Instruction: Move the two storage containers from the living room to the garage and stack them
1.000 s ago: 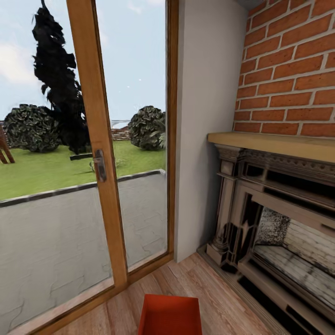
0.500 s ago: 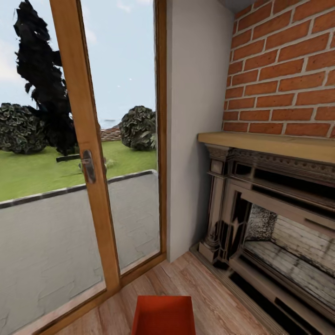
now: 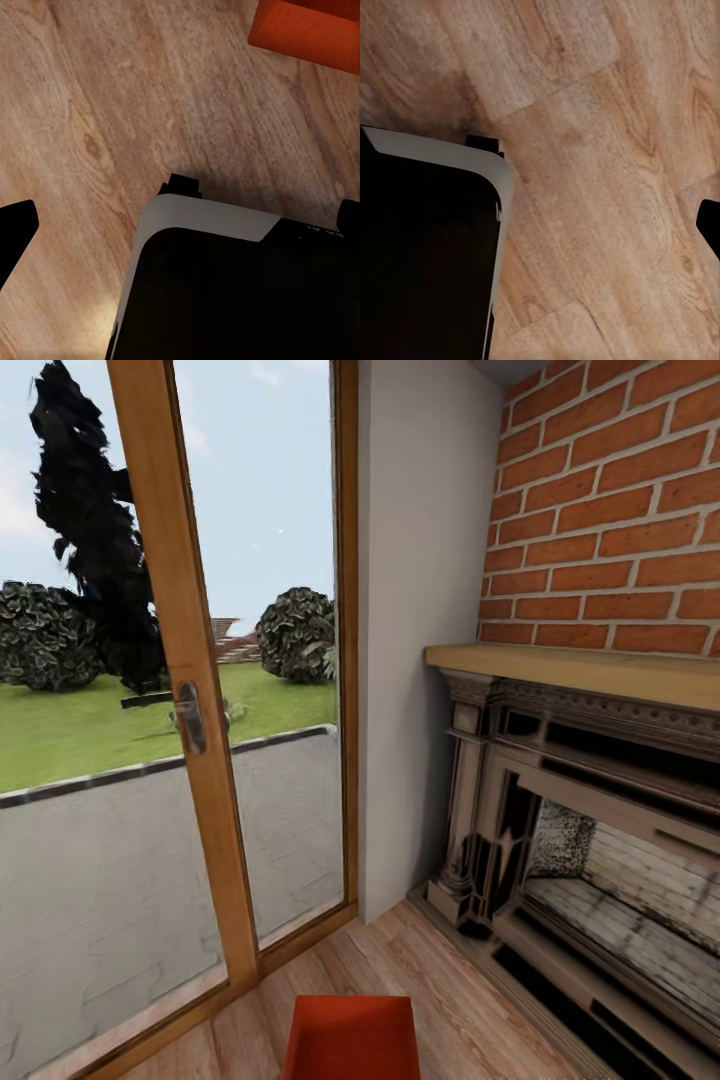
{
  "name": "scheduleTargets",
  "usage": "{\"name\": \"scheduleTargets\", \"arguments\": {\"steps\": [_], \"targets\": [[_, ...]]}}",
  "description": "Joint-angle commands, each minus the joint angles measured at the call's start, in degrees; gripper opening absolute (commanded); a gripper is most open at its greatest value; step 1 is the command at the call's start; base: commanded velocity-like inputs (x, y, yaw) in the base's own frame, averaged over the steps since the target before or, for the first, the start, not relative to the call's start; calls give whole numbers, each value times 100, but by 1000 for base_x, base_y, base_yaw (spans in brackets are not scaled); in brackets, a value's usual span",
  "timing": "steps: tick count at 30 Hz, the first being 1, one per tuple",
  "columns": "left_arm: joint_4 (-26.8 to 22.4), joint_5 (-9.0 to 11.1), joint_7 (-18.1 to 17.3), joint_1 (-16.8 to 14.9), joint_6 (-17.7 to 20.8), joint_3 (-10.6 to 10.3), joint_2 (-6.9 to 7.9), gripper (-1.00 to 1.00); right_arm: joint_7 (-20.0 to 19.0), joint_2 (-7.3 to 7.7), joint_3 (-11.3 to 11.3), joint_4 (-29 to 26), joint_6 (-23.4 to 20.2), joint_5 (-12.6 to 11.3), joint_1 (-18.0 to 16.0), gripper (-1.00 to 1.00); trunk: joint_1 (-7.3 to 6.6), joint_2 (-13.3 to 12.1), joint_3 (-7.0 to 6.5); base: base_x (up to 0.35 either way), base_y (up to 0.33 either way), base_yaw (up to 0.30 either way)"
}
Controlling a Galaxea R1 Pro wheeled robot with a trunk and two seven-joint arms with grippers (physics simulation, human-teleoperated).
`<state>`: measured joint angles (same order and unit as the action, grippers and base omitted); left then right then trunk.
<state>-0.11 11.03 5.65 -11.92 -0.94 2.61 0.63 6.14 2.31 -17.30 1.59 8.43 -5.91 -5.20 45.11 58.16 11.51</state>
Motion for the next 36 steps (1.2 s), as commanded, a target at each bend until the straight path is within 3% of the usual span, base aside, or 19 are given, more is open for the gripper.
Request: {"name": "scheduleTargets", "arguments": {"steps": [1, 8, 20, 36], "targets": [[2, 25, 6, -4, -14, 25, -1, 100, 2, -2, -47, 17, 36, -59, -7, 100, 0, 5, 8, -40, 40, 0], [2, 40, 14, -4, -238, 23, -1, 100, 1, -2, -39, 17, 36, -62, -7, 100, 0, 5, 8, -42, 42, 0], [2, 49, 13, -4, -266, 22, -4, 100, 51, -39, -5, 17, 28, -100, -7, 100, 0, 5, 8, -2, 16, 0], [-15, -8, 6, -4, -275, -10, -6, 100, 14, -27, 16, 17, 27, -147, -7, 100, 0, 5, 142, 0, 0, 0]]}}
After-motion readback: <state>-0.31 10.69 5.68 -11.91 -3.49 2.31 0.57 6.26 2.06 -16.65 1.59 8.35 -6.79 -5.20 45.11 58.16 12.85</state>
